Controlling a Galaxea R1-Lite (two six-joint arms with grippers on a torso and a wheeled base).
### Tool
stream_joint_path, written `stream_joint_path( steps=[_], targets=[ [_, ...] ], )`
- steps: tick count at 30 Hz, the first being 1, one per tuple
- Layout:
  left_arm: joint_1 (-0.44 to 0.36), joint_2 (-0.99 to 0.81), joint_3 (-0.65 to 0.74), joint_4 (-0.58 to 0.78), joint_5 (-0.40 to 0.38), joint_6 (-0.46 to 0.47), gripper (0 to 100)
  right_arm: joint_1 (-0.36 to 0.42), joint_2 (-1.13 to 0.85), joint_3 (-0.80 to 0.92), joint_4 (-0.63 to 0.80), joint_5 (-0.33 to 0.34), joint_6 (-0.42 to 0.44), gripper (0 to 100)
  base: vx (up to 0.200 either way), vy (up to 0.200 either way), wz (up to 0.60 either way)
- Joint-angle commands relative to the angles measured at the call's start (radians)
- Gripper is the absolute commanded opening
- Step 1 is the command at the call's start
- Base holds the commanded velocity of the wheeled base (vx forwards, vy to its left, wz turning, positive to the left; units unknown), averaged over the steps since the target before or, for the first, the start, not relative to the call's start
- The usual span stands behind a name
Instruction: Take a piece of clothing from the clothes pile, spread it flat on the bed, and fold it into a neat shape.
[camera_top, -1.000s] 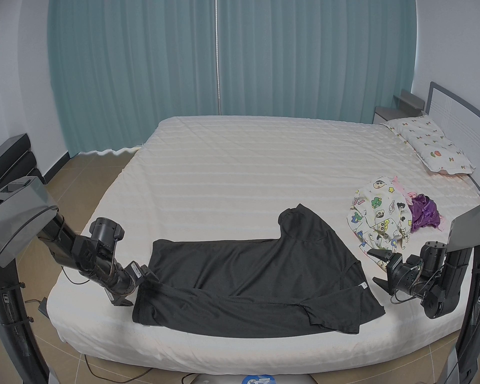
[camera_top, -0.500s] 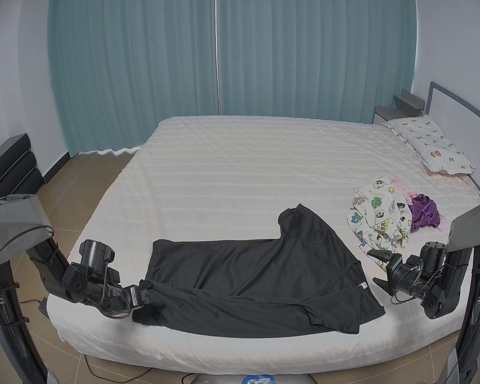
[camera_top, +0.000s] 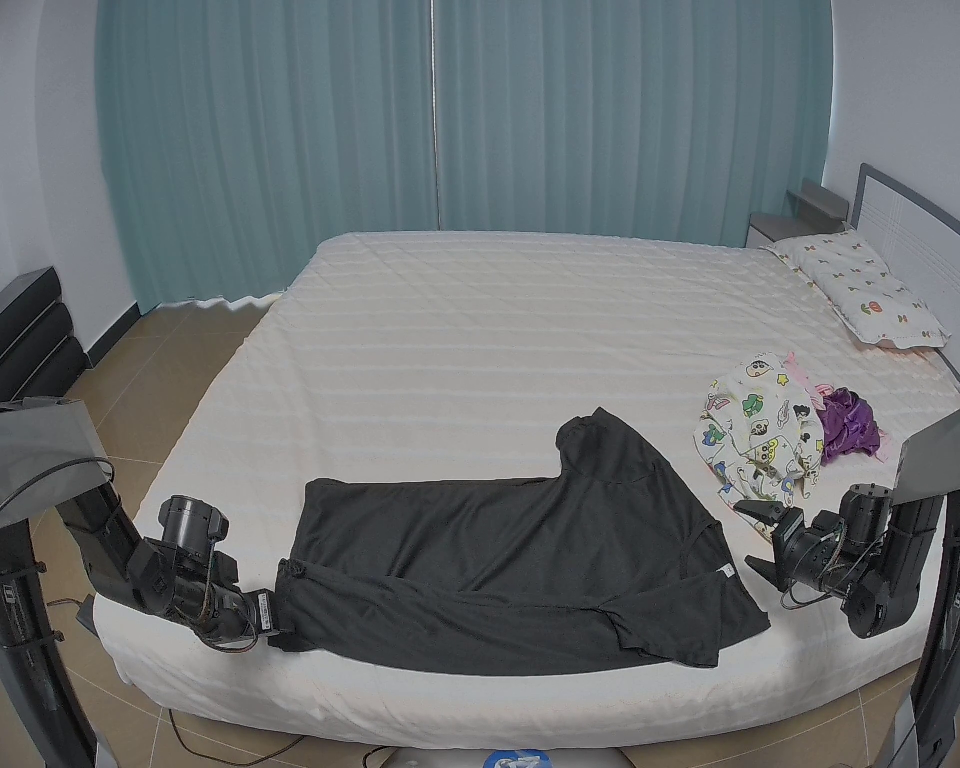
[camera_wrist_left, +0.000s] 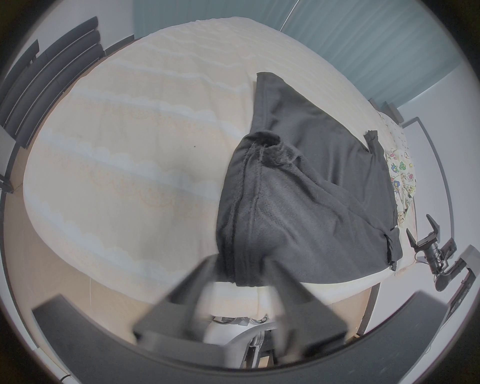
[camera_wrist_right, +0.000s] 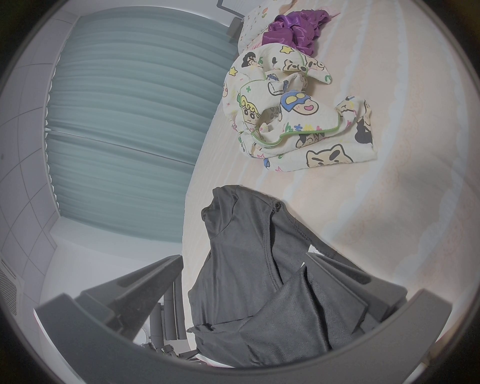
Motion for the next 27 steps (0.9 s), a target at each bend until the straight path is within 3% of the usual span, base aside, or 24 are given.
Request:
stream_joint_path(
  steps=[1,11,19,27],
  targets=[
    [0.007,-0.002,0.029,0.0,0.002,0.002,0,-0.002,0.003,-0.001,-0.016,0.0,0.0,100,0.0,0.0,0.0],
    [0.023,-0.04,0.035,0.02,0.003,0.024,0,-0.002,0.003,-0.001,-0.016,0.0,0.0,100,0.0,0.0,0.0],
    [0.032,-0.06,0.04,0.138,0.003,0.105,0,-0.002,0.003,0.0,-0.016,0.0,0.0,100,0.0,0.0,0.0],
    [0.032,-0.065,0.052,0.159,0.006,0.107,0,-0.002,0.003,0.0,-0.016,0.0,-0.001,100,0.0,0.0,0.0]
  ],
)
